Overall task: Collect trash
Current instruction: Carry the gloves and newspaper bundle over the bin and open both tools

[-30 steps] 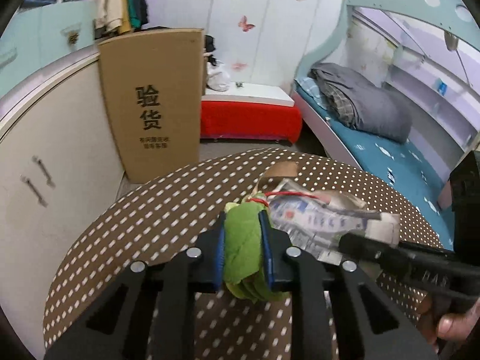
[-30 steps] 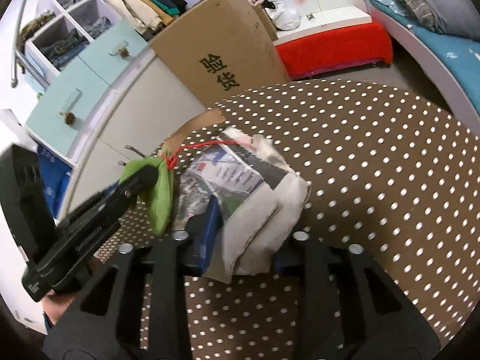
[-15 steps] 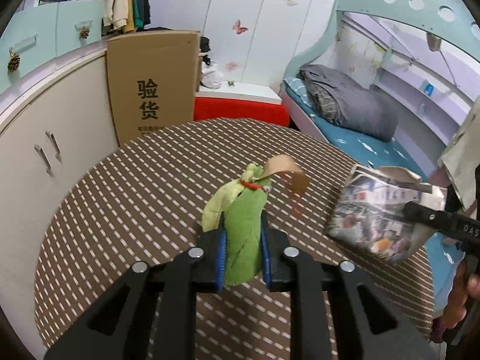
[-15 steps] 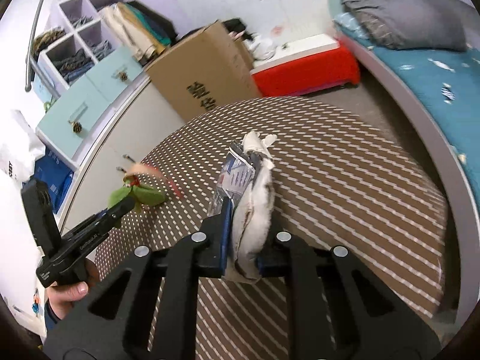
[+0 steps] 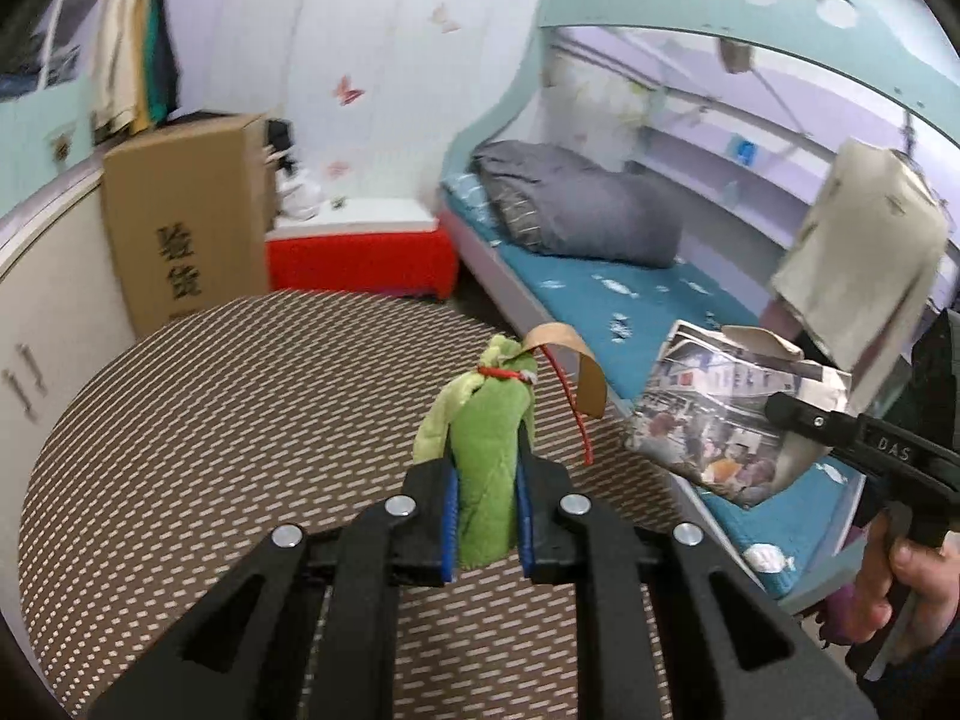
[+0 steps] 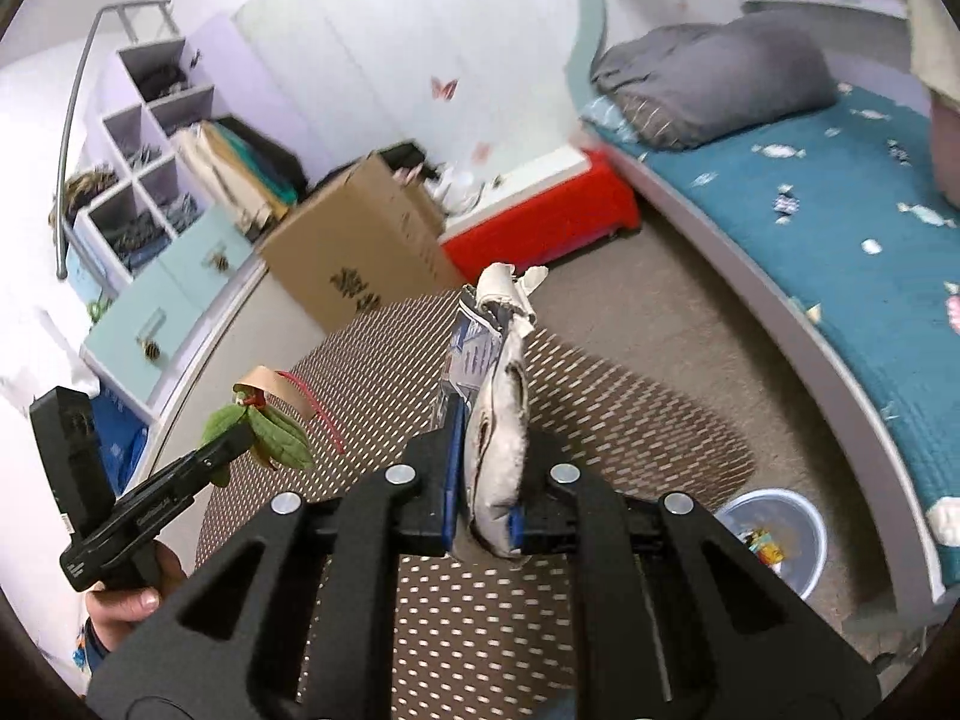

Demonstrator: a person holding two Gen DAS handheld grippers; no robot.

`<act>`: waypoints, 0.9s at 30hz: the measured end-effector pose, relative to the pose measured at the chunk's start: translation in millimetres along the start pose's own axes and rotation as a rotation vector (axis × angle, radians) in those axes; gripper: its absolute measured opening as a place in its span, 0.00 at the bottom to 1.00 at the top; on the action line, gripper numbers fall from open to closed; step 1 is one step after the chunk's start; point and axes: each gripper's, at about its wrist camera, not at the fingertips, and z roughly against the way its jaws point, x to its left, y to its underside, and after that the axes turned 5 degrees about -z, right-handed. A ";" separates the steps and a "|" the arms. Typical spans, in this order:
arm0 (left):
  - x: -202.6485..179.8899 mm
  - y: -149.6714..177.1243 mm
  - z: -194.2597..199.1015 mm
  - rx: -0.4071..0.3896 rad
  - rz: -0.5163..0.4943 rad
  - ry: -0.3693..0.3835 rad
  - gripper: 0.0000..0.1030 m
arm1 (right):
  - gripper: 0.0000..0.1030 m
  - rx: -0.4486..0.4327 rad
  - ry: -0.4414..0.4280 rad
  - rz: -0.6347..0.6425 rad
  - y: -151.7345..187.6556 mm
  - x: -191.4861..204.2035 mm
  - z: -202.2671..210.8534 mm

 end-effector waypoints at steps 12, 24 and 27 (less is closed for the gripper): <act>-157.8 -20.1 -40.7 0.023 -0.149 0.198 0.14 | 0.12 -0.142 0.198 -0.059 -15.2 -82.9 81.8; -253.8 35.2 -136.1 0.252 -0.225 0.273 0.14 | 0.12 -0.016 0.382 -0.212 20.3 -191.1 63.2; -260.6 50.5 -162.2 0.316 -0.235 0.262 0.14 | 0.12 0.035 0.394 -0.248 30.8 -209.3 44.7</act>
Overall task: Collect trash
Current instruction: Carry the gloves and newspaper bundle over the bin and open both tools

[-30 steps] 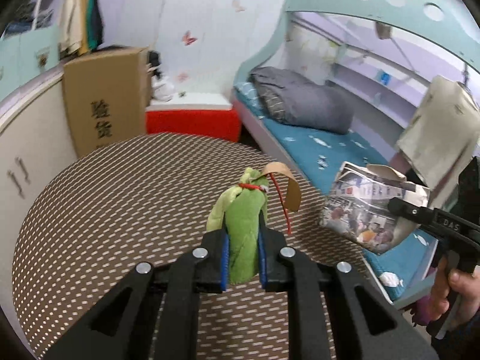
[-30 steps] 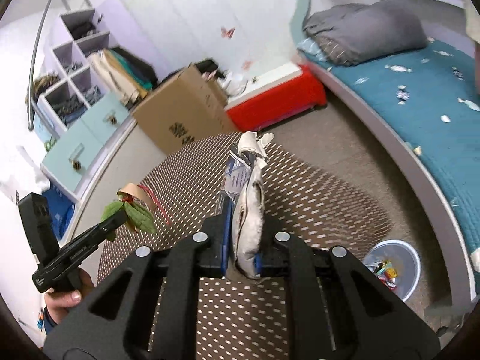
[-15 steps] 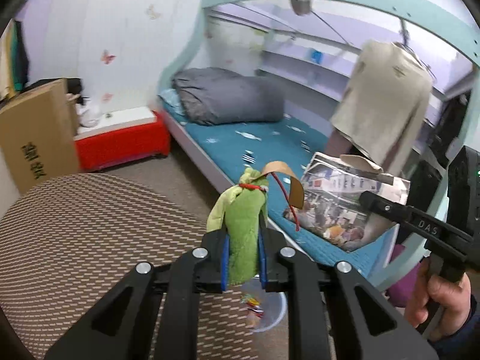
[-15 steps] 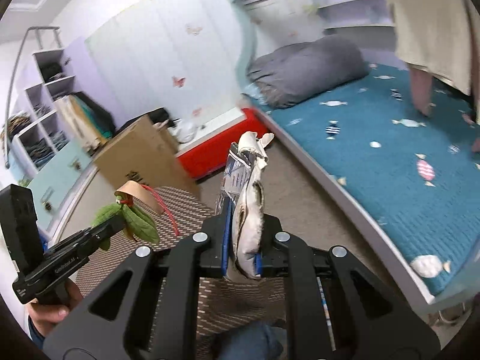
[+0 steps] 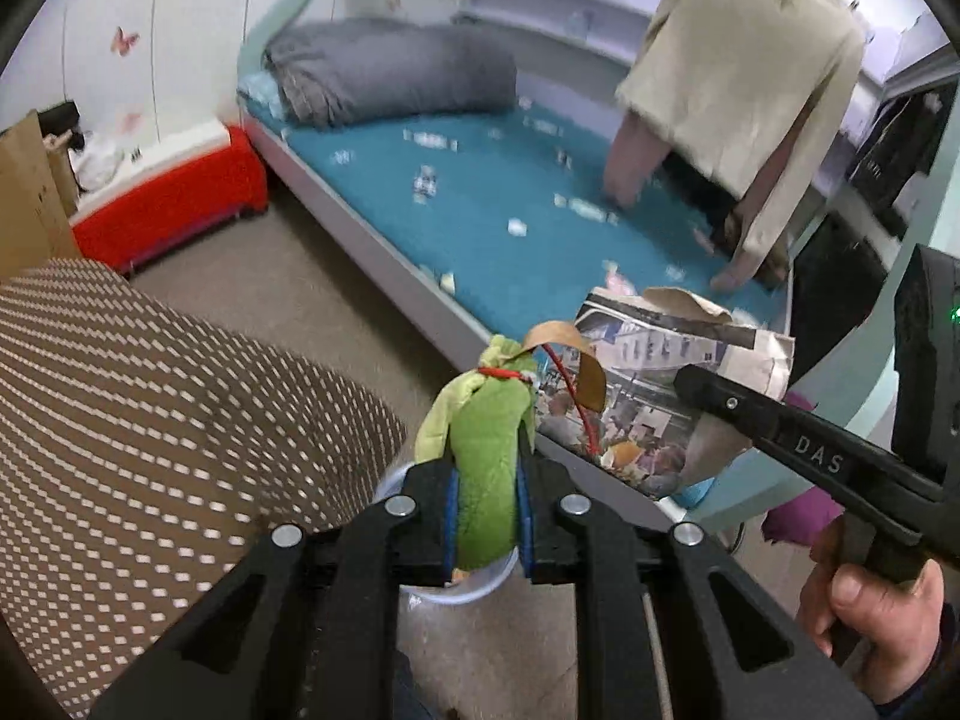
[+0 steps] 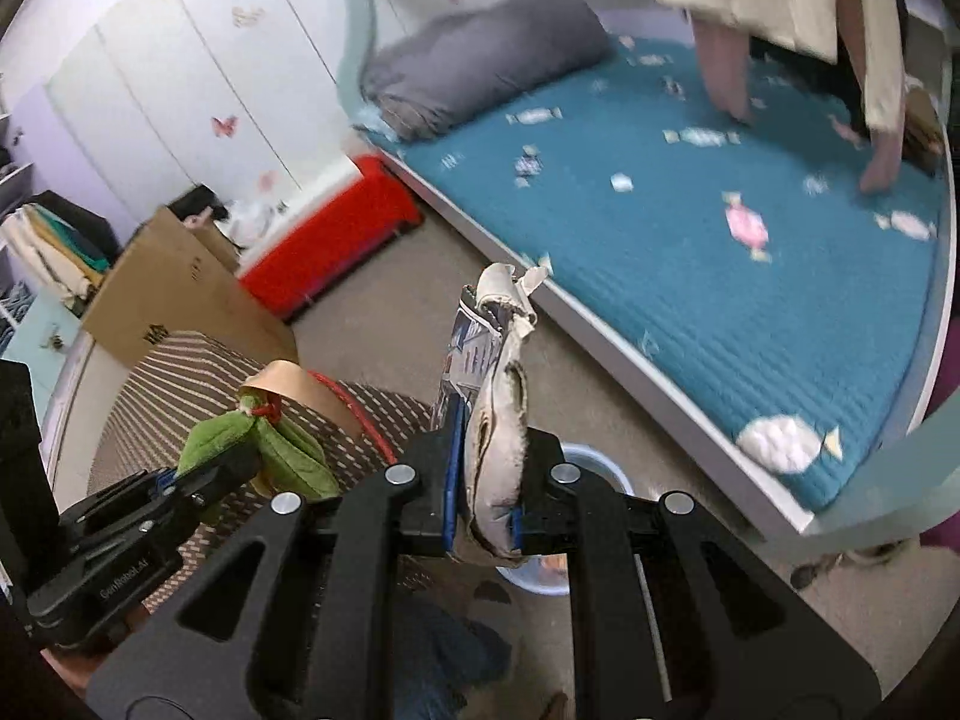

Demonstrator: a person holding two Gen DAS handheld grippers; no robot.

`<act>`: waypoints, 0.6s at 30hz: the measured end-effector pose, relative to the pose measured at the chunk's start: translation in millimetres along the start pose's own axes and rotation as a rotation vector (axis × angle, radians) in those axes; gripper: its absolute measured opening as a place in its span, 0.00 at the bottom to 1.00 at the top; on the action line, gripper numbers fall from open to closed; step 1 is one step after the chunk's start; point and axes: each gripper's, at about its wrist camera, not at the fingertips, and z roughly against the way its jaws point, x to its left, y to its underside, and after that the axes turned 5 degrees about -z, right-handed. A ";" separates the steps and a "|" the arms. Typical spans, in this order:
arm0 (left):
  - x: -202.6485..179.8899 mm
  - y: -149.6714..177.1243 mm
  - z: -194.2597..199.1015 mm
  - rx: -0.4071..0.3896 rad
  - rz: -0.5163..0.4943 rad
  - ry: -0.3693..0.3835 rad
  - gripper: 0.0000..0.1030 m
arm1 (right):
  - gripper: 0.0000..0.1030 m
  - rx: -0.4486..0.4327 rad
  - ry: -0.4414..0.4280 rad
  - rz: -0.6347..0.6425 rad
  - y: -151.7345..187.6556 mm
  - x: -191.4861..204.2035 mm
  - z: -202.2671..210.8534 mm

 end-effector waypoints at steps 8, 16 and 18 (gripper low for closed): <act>6.0 11.7 -55.9 0.133 -0.011 -0.016 0.16 | 0.15 0.128 0.029 -0.065 13.2 -19.8 -60.5; 2.5 16.1 -89.5 0.211 -0.064 -0.094 0.86 | 0.82 0.220 0.030 -0.206 24.5 -55.6 -111.6; 3.0 14.3 -92.5 0.231 -0.070 -0.105 0.86 | 0.94 0.231 0.033 -0.255 27.3 -64.8 -113.8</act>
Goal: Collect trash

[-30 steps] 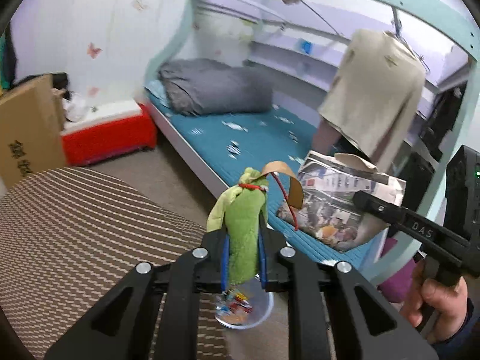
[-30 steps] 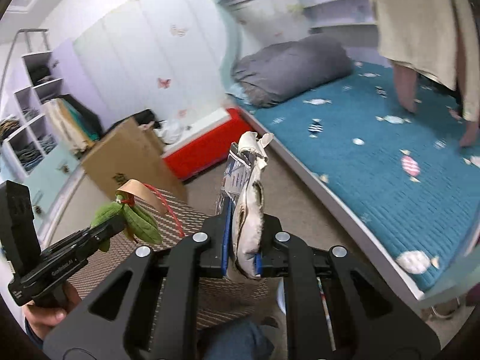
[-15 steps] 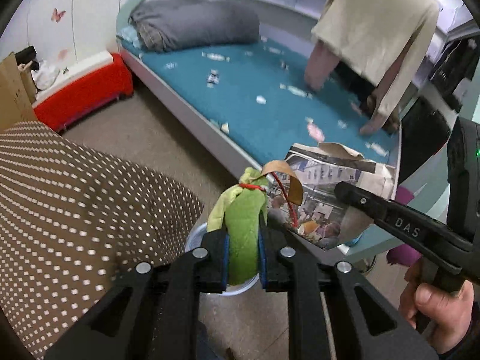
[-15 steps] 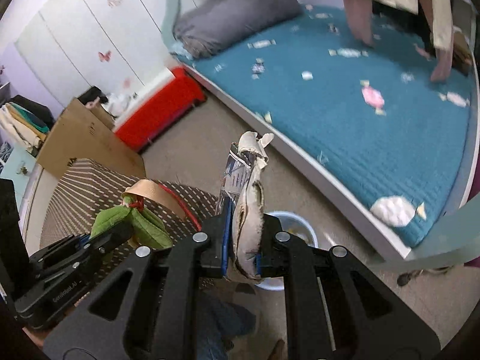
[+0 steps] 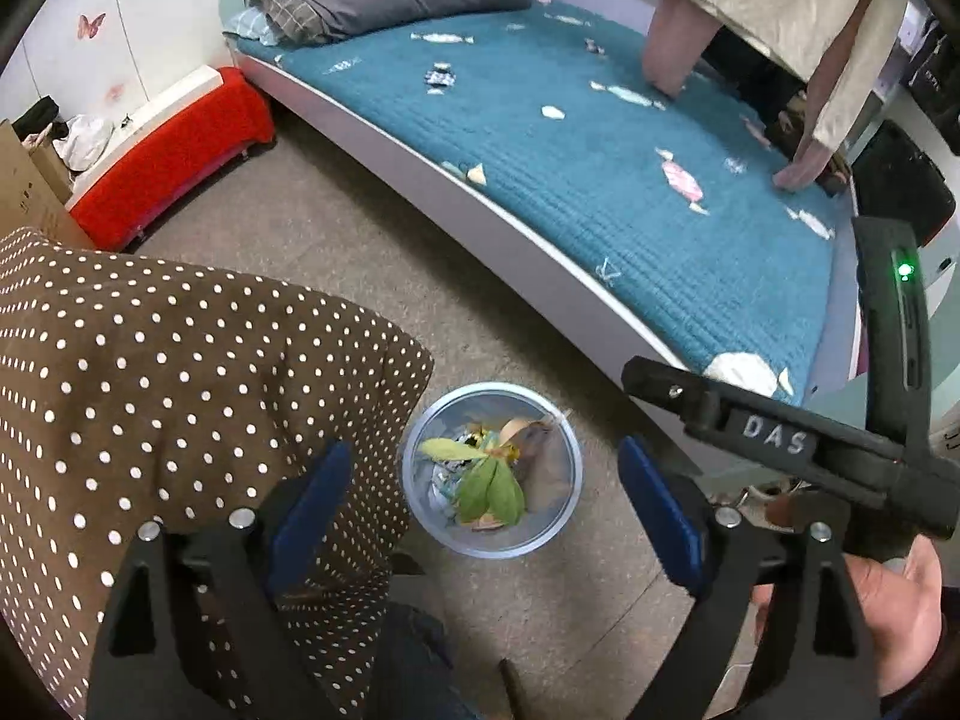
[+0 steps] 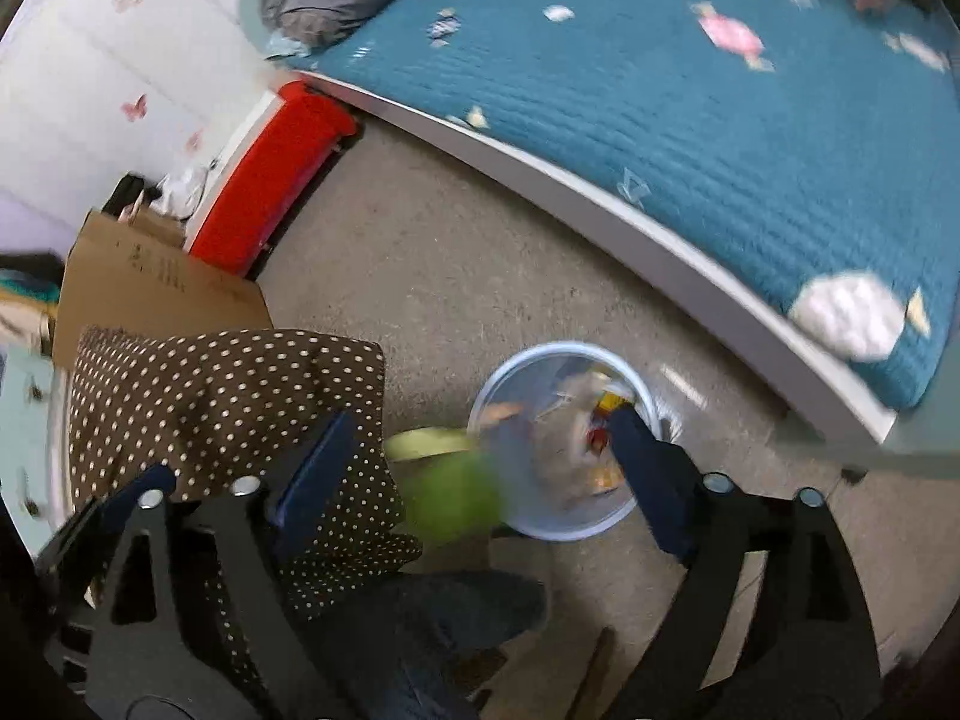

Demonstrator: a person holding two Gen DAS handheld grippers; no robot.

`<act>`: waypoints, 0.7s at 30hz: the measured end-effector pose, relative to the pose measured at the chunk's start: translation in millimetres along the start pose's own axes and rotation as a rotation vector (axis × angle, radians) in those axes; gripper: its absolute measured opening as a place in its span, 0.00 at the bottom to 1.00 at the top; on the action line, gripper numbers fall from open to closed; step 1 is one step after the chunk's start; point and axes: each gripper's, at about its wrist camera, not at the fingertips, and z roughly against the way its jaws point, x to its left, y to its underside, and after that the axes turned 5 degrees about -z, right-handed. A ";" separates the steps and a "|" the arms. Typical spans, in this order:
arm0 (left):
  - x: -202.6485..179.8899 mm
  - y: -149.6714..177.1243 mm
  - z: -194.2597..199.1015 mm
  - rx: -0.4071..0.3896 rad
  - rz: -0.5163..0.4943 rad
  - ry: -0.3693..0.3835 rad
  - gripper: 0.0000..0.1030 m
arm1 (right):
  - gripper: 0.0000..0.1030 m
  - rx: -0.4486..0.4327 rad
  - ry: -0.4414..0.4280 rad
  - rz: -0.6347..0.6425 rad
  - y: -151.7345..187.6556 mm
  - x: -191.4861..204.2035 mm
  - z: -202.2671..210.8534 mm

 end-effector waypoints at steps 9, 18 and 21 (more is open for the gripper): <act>-3.3 -1.3 20.0 -0.061 0.001 -0.007 0.87 | 0.94 -0.051 0.029 -0.009 1.0 -3.0 22.1; 14.3 14.4 99.3 -0.220 0.077 0.045 0.87 | 0.94 -0.175 0.019 0.077 9.4 44.1 92.5; 26.4 25.9 139.1 -0.330 0.107 0.033 0.91 | 0.94 -0.238 -0.008 0.147 20.7 75.4 127.5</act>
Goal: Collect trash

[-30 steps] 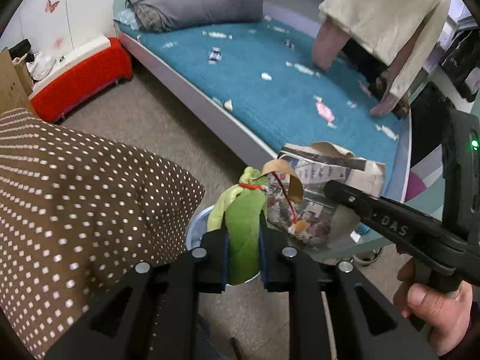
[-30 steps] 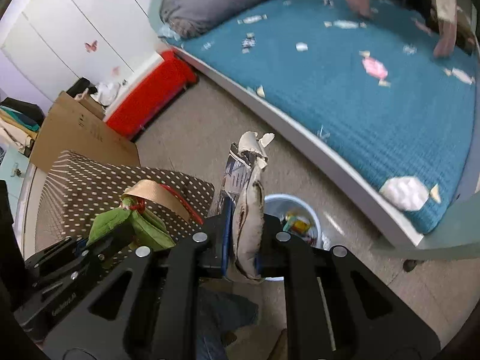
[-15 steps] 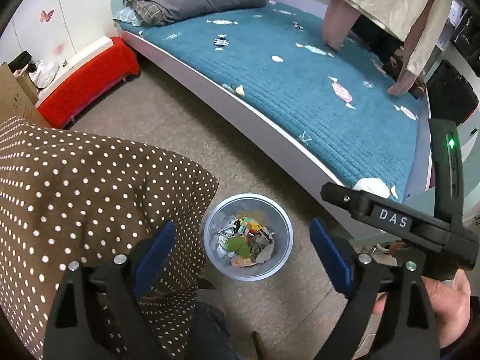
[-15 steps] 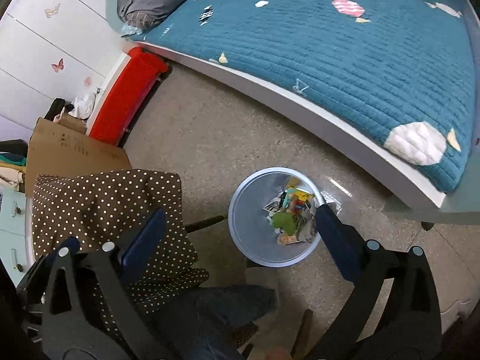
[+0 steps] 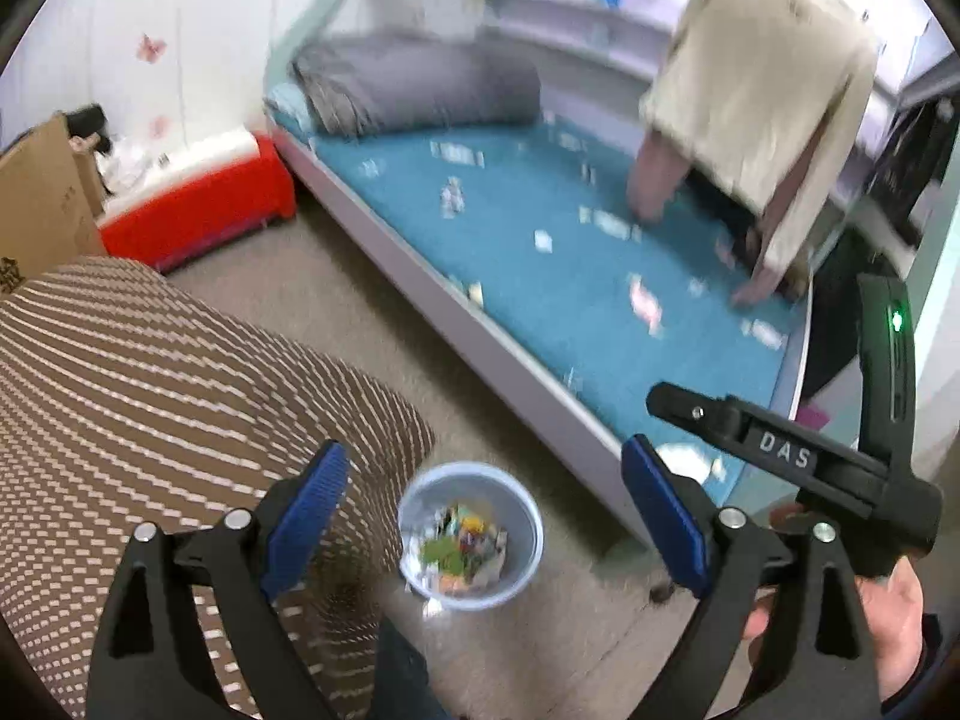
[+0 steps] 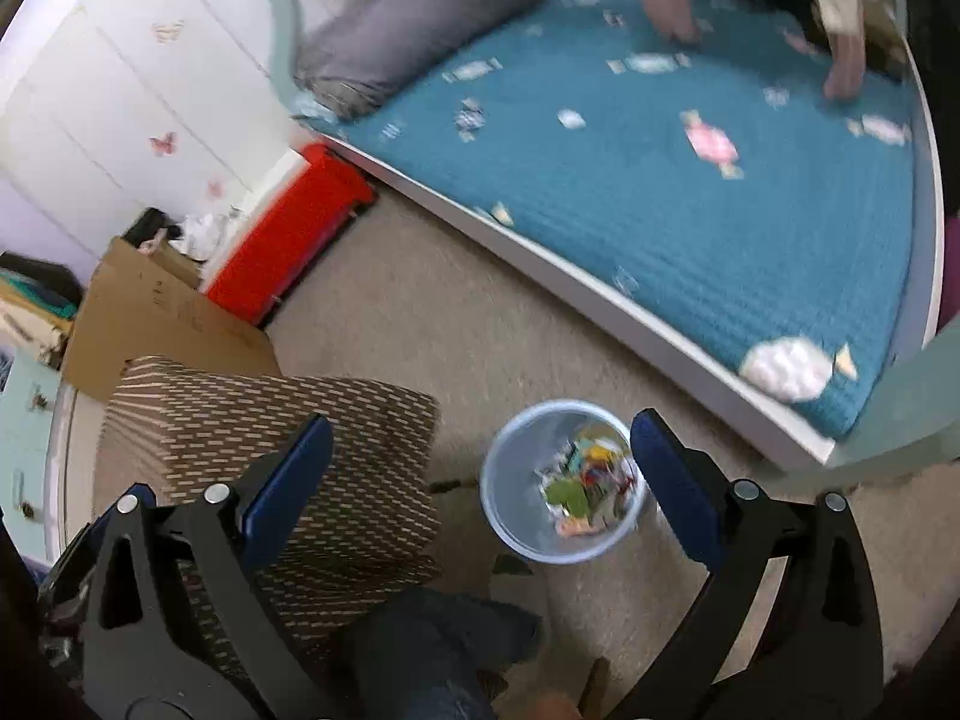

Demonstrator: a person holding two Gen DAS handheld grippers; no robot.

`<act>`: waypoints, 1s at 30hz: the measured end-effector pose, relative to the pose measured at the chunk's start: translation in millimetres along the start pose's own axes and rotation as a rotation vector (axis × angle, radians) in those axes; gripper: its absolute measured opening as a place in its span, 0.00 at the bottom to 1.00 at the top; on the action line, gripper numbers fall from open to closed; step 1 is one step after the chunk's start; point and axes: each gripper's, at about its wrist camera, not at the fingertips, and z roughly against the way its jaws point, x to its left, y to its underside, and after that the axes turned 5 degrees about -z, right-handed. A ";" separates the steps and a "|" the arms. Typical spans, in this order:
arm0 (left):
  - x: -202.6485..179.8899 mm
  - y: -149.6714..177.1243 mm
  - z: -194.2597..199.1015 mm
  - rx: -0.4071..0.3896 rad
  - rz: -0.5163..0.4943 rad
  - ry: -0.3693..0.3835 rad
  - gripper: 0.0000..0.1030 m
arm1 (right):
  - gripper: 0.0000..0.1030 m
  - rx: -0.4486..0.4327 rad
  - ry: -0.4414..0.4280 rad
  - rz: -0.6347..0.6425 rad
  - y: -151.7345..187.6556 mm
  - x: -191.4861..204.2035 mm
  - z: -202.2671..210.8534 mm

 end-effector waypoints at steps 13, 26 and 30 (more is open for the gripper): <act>59.7 11.0 144.5 -0.194 0.067 -0.274 0.94 | 0.94 -0.182 -0.027 0.247 25.5 125.8 105.3; 108.5 27.2 272.9 -0.331 0.103 -0.536 0.95 | 0.94 -0.376 -0.087 0.446 71.2 229.7 193.3; 112.7 29.6 303.1 -0.374 0.111 -0.588 0.95 | 0.94 -0.423 -0.112 0.492 84.5 249.7 213.7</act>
